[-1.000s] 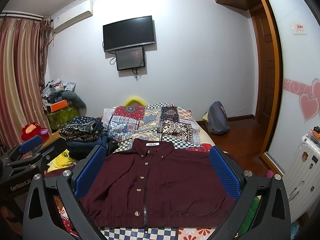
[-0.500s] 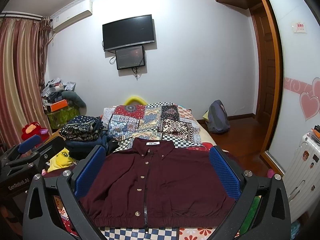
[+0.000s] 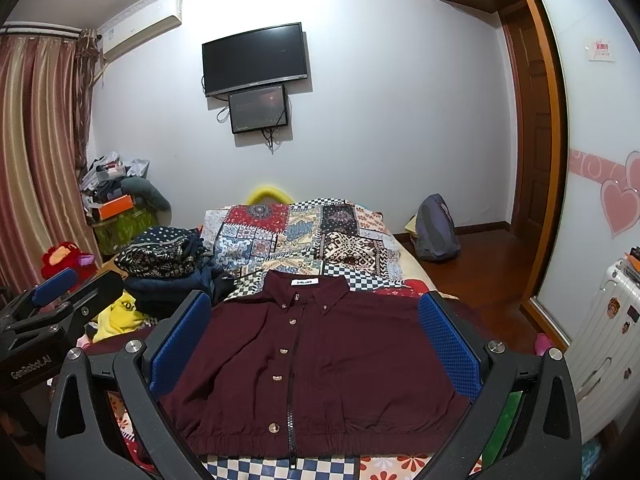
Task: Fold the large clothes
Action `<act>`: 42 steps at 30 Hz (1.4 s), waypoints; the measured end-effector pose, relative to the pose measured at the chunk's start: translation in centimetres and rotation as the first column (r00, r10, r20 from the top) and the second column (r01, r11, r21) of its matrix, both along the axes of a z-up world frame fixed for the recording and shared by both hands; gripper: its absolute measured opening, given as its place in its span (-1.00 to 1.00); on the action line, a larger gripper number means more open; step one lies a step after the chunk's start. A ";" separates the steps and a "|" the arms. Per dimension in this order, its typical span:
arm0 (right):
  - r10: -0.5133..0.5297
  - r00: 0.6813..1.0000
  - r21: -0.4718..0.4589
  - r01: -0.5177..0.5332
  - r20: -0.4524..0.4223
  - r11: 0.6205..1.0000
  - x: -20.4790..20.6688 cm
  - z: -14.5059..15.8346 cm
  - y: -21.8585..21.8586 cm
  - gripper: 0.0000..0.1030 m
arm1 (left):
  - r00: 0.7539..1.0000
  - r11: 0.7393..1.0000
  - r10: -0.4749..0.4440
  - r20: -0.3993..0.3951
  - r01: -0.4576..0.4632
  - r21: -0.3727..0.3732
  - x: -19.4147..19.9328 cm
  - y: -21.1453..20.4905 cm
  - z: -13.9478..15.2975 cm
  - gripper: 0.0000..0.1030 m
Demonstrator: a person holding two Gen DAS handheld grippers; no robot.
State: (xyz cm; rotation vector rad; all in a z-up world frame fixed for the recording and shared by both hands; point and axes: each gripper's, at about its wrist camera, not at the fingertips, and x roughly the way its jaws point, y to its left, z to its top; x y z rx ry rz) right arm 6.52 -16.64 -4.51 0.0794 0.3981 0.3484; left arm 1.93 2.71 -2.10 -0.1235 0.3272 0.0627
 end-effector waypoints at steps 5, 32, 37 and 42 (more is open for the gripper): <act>0.005 1.000 0.002 -0.005 -0.016 1.000 0.9 -0.2 0.4 1.00 | 1.000 1.000 -0.008 0.004 0.008 -0.015 0.6 0.9 0.1 0.99; -0.023 0.962 -0.074 0.003 -0.272 0.997 9.4 -5.5 3.7 1.00 | 0.814 0.657 0.374 -0.444 -0.570 -0.493 -4.5 32.2 -16.6 0.99; -0.052 0.947 -0.085 0.026 -0.318 0.996 10.4 -6.4 3.9 1.00 | 0.778 0.488 0.354 -0.519 -0.627 -0.608 -7.8 36.0 -22.1 0.99; -0.072 0.937 -0.113 0.036 -0.342 0.993 11.0 -7.1 4.4 1.00 | 0.769 0.304 0.334 -0.545 -0.635 -0.710 -10.2 38.3 -26.7 0.99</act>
